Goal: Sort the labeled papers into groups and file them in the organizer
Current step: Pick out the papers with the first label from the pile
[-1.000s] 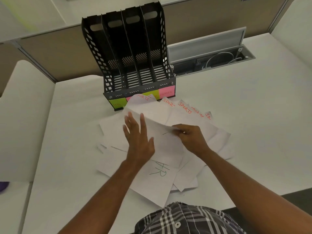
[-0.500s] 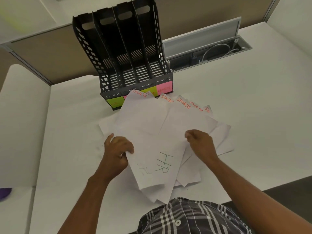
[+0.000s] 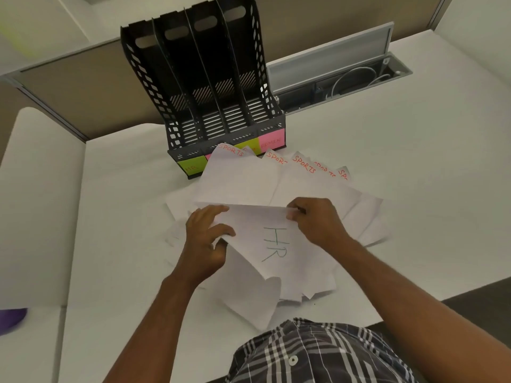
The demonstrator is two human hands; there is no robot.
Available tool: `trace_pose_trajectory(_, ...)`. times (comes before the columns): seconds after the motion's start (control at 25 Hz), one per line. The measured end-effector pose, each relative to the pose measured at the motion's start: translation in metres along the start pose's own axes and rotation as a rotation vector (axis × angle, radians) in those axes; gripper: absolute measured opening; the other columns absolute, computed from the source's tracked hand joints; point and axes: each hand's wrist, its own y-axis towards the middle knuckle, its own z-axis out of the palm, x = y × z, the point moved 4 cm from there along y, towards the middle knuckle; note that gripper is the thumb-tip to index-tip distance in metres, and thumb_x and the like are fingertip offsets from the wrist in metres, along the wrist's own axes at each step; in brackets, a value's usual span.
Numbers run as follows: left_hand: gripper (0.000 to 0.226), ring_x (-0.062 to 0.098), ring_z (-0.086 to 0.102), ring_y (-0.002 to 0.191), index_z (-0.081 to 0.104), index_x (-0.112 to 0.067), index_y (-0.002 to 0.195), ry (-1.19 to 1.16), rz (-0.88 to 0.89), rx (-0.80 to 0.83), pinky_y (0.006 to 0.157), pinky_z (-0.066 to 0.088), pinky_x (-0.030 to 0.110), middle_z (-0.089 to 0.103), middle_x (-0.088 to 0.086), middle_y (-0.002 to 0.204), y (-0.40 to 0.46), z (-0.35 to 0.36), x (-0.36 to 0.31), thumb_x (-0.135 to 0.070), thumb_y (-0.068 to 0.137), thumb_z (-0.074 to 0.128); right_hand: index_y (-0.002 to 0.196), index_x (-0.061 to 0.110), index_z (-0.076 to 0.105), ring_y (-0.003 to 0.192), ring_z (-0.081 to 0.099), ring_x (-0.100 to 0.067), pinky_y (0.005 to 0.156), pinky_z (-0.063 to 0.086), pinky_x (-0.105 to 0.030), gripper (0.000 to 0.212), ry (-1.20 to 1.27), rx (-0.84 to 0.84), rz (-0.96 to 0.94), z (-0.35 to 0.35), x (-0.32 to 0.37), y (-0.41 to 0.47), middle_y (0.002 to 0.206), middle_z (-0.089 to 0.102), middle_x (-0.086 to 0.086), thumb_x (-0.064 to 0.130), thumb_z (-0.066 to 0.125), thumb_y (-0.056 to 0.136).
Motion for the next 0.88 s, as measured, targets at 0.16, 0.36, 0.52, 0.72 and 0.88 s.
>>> trace_pose_trajectory(0.16, 0.016, 0.023, 0.041, 0.141, 0.073, -0.02, 0.089, 0.054, 0.014, 0.092, 0.121, 0.016, 0.05, 0.054, 0.007, 0.145, 0.023, 0.004, -0.01, -0.008, 0.079, 0.071, 0.096, 0.014, 0.079, 0.083, 0.064, -0.014, 0.069, 0.043, -0.012, 0.013, 0.009, 0.167, -0.108, -0.026, 0.025, 0.027, 0.081, 0.067, 0.01, 0.009, 0.075, 0.085)
trace_pose_trajectory(0.36, 0.012, 0.024, 0.07, 0.09, 0.076, -0.011, 0.098, -0.062, -0.136, 0.161, 0.089, 0.056, 0.042, 0.076, 0.006, 0.098, 0.042, 0.009, -0.005, -0.01, 0.088, 0.07, 0.118, 0.019, 0.074, 0.092, 0.06, -0.009, 0.08, 0.042, -0.014, 0.03, -0.017, 0.167, -0.204, -0.041, 0.051, 0.059, 0.098, 0.067, 0.012, 0.013, 0.072, 0.089)
trace_pose_trajectory(0.52, 0.024, 0.001, 0.066, 0.076, 0.072, -0.036, 0.08, -0.348, -0.485, -0.062, 0.073, 0.049, 0.013, 0.072, -0.02, 0.079, 0.024, 0.002, 0.016, -0.014, 0.089, 0.07, 0.115, 0.022, 0.071, 0.086, 0.063, -0.013, 0.07, 0.044, -0.022, 0.025, 0.006, 0.093, -0.044, -0.043, 0.018, 0.052, 0.093, 0.069, 0.006, 0.023, 0.07, 0.09)
trace_pose_trajectory(0.72, 0.032, 0.004, 0.063, 0.07, 0.071, -0.038, 0.083, -0.559, -0.69, -0.205, 0.065, 0.05, 0.015, 0.071, -0.02, 0.075, -0.005, 0.009, 0.026, -0.007, 0.089, 0.071, 0.086, 0.009, 0.072, 0.081, 0.069, -0.027, 0.07, 0.057, -0.03, 0.008, 0.553, 0.037, 0.326, -0.017, -0.029, 0.021, 0.083, 0.074, -0.01, 0.002, 0.068, 0.088)
trace_pose_trajectory(0.88, 0.053, 0.006, 0.073, 0.092, 0.056, -0.035, 0.129, -0.684, -0.779, -0.228, 0.072, 0.058, 0.017, 0.076, -0.008, 0.103, -0.019, 0.025, 0.019, -0.004, 0.089, 0.07, 0.09, 0.006, 0.072, 0.082, 0.074, -0.029, 0.076, 0.063, -0.039, 0.005, 0.603, -0.154, 0.341, -0.005, -0.034, 0.011, 0.085, 0.076, -0.012, 0.003, 0.068, 0.088)
